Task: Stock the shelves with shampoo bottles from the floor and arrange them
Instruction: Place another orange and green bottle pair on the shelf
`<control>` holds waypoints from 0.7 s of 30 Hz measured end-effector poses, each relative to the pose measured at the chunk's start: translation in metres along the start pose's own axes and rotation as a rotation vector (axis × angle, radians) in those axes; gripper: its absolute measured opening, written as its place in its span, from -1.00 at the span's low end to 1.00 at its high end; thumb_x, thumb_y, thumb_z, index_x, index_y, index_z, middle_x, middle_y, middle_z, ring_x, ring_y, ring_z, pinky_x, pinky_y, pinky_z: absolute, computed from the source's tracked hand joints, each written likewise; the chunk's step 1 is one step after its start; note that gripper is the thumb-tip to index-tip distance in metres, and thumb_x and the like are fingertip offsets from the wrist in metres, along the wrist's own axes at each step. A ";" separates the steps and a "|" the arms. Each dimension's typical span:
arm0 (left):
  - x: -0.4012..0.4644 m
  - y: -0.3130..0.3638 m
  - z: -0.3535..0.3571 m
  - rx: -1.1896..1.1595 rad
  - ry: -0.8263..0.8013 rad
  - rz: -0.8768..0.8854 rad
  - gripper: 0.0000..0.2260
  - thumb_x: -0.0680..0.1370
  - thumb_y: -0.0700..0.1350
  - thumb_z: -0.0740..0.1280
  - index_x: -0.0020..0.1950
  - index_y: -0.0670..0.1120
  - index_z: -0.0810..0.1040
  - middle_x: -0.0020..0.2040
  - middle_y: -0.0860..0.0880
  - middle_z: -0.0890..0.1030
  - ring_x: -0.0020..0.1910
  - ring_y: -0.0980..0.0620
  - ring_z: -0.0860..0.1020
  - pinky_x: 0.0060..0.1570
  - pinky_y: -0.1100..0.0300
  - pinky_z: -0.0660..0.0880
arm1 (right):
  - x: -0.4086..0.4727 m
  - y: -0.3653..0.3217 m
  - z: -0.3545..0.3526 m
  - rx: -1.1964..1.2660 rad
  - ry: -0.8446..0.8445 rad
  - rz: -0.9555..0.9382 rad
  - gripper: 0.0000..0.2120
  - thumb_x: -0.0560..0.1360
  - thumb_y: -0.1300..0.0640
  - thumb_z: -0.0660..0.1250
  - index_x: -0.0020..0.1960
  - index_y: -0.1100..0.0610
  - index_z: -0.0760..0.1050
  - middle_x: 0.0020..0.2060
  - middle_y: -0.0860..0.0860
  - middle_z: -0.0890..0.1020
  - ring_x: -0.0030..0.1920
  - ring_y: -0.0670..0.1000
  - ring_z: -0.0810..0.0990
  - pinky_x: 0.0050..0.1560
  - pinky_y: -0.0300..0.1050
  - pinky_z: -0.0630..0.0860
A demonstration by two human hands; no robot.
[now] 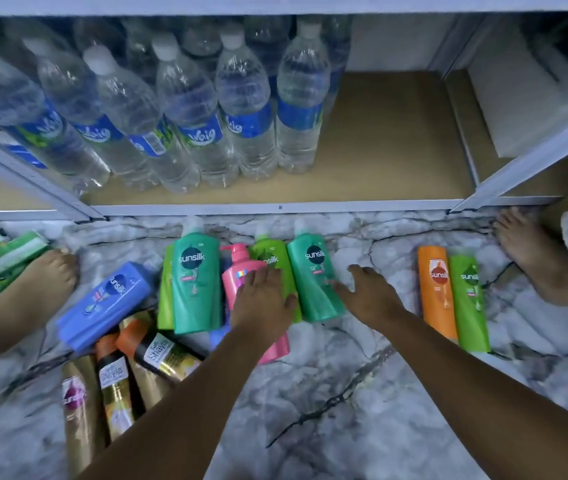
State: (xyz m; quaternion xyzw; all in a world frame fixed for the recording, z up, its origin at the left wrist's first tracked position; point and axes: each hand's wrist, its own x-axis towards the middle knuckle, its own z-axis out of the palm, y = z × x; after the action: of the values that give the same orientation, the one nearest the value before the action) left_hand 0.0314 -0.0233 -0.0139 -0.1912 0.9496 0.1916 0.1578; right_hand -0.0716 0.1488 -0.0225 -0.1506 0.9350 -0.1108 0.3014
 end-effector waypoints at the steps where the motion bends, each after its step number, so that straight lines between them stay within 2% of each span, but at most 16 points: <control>1: 0.009 0.010 0.009 0.000 0.014 0.036 -0.52 0.54 0.08 0.16 0.39 -0.14 0.35 0.32 -0.15 0.42 0.33 -0.16 0.32 0.37 0.04 0.23 | 0.007 0.014 0.001 0.011 0.013 0.018 -0.42 0.55 -0.22 0.14 0.41 0.14 0.29 0.29 0.17 0.45 0.27 0.20 0.43 0.21 0.07 0.42; 5: 0.038 0.059 0.042 -0.036 0.013 0.130 -0.48 0.53 0.13 0.09 0.39 -0.13 0.37 0.34 -0.14 0.42 0.34 -0.15 0.32 0.35 0.04 0.27 | 0.022 0.074 0.002 0.046 0.115 0.102 -0.38 0.53 -0.21 0.19 0.45 0.15 0.27 0.35 0.20 0.42 0.33 0.23 0.40 0.28 0.09 0.39; 8: 0.053 0.100 0.070 -0.074 0.030 0.210 -0.29 0.38 0.19 -0.10 0.31 -0.20 0.46 0.23 -0.22 0.49 0.25 -0.23 0.41 0.28 -0.03 0.37 | 0.022 0.119 0.000 0.030 0.200 0.166 -0.41 0.53 -0.16 0.24 0.42 0.17 0.30 0.32 0.24 0.43 0.29 0.26 0.43 0.24 0.08 0.41; 10: 0.063 0.124 0.091 -0.108 0.056 0.240 -0.35 0.41 0.17 -0.03 0.23 -0.24 0.51 0.15 -0.25 0.54 0.17 -0.27 0.47 0.19 -0.07 0.44 | 0.020 0.150 0.000 0.005 0.254 0.182 -0.42 0.53 -0.13 0.26 0.40 0.21 0.33 0.27 0.28 0.46 0.23 0.29 0.46 0.18 0.09 0.44; 12: 0.069 0.149 0.106 -0.107 -0.041 0.234 -0.50 0.53 0.12 0.11 0.31 -0.19 0.45 0.22 -0.21 0.50 0.23 -0.23 0.42 0.20 -0.05 0.42 | 0.018 0.179 0.001 -0.011 0.334 0.187 -0.47 0.52 -0.10 0.26 0.33 0.25 0.40 0.20 0.30 0.50 0.16 0.32 0.49 0.11 0.13 0.48; 14: 0.075 0.173 0.121 -0.130 -0.126 0.202 -0.53 0.56 0.11 0.18 0.38 -0.13 0.35 0.29 -0.17 0.45 0.28 -0.18 0.38 0.22 -0.03 0.39 | 0.016 0.203 0.004 -0.018 0.368 0.220 -0.50 0.53 -0.08 0.26 0.28 0.29 0.41 0.19 0.31 0.49 0.16 0.34 0.47 0.09 0.16 0.46; 17: 0.083 0.207 0.139 -0.257 -0.223 0.092 -0.49 0.54 0.14 0.23 0.39 -0.12 0.31 0.29 -0.18 0.45 0.28 -0.18 0.41 0.21 -0.06 0.42 | 0.017 0.228 0.006 0.072 0.365 0.311 -0.44 0.50 -0.03 0.33 0.37 0.26 0.32 0.27 0.30 0.40 0.24 0.33 0.40 0.17 0.16 0.39; 21: 0.094 0.237 0.156 -0.539 -0.314 -0.050 -0.53 0.51 0.08 0.30 0.31 -0.15 0.32 0.21 -0.17 0.52 0.18 -0.18 0.50 0.10 0.01 0.49 | 0.023 0.242 0.001 0.237 0.347 0.352 -0.35 0.45 0.05 0.40 0.42 0.24 0.21 0.26 0.30 0.38 0.25 0.33 0.41 0.17 0.11 0.40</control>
State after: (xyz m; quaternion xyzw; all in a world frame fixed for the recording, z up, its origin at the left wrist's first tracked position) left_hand -0.1160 0.2169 -0.1132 -0.2176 0.8236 0.4598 0.2510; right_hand -0.1406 0.3658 -0.1076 0.0718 0.9650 -0.1892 0.1669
